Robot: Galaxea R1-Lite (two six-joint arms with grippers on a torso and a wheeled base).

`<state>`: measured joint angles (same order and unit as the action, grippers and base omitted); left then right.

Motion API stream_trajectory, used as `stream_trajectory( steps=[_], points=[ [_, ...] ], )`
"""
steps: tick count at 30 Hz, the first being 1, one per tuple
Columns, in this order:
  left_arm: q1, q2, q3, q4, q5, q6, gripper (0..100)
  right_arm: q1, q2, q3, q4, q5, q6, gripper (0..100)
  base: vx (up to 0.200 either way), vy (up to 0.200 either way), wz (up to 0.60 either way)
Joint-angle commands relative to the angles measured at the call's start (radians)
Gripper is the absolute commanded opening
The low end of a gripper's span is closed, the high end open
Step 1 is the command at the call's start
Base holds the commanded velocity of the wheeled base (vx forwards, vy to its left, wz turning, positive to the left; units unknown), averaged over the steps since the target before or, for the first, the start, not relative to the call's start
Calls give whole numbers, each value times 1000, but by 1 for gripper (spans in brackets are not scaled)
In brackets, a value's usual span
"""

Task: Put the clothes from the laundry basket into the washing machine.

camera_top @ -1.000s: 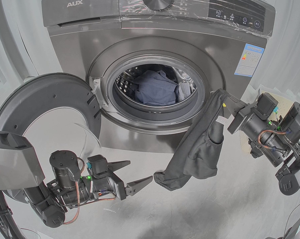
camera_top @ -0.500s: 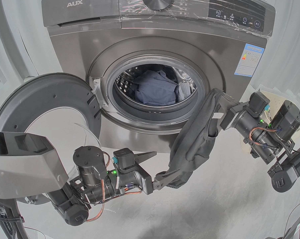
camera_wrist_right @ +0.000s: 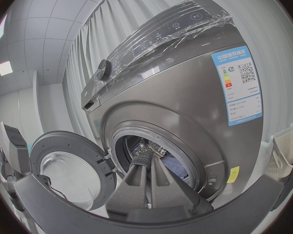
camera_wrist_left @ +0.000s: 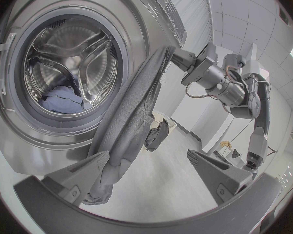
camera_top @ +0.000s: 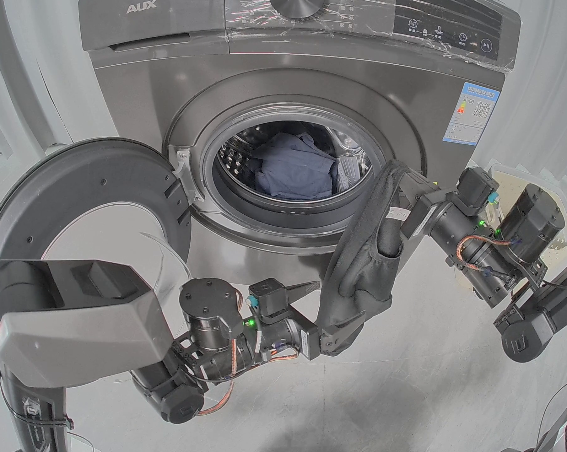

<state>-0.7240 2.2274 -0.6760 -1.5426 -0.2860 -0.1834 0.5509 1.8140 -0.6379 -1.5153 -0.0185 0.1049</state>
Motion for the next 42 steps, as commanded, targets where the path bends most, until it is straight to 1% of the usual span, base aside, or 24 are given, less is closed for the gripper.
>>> stream_trajectory(
  steps=[1, 3, 4, 8, 10, 12, 13, 16, 23, 24, 32, 37, 40, 42],
  points=[
    [-9, 84, -89, 15, 13, -1, 100, 17, 4, -3, 0, 0, 2, 0, 0, 0, 0],
    [-9, 98, -108, 29, 24, 1, 100, 17, 4, -2, -2, 2, 4, 0, 0, 0, 0],
    [-9, 109, -123, 39, 34, 5, 100, 17, 4, -2, -2, 2, 7, 0, 0, 0, 0],
    [-8, 147, -180, 52, 70, 7, 100, 18, 2, -3, -2, 2, 9, 0, 0, 0, 0],
    [-5, 166, -218, 64, 102, 16, 100, 17, 2, -2, -2, 2, 9, 0, 0, 0, 0],
    [2, 184, -263, 93, 137, 35, 100, 18, 2, 0, -2, 2, 9, 0, 0, 0, 0],
    [2, 186, -272, 98, 145, 39, 100, 18, 2, 0, -2, 2, 7, 0, 0, 0, 0],
    [3, 192, -303, 116, 151, 47, 100, 23, 2, 0, -2, 2, 9, 0, 0, 0, 0],
    [-6, 202, -332, 127, 157, 48, 100, 24, 2, 0, -2, 2, 9, 0, 0, 0, 0],
    [-6, 205, -336, 127, 159, 48, 0, 24, 2, 0, -2, 2, 9, 0, 0, 0, 0],
    [-8, 236, -405, 128, 174, 48, 0, 23, 4, -2, -3, 2, 9, 0, 0, 0, 0],
    [-9, 233, -410, 125, 176, 48, 0, 23, 4, 0, -3, 2, 9, 0, 0, 0, 0],
    [-8, 198, -363, 113, 176, 50, 0, 14, 2, 1, -3, 2, 9, 0, 0, 0, 0],
    [-8, 141, -284, 110, 168, 58, 0, 9, 2, 1, -3, 2, 9, 0, 0, 0, 0]
  ],
)
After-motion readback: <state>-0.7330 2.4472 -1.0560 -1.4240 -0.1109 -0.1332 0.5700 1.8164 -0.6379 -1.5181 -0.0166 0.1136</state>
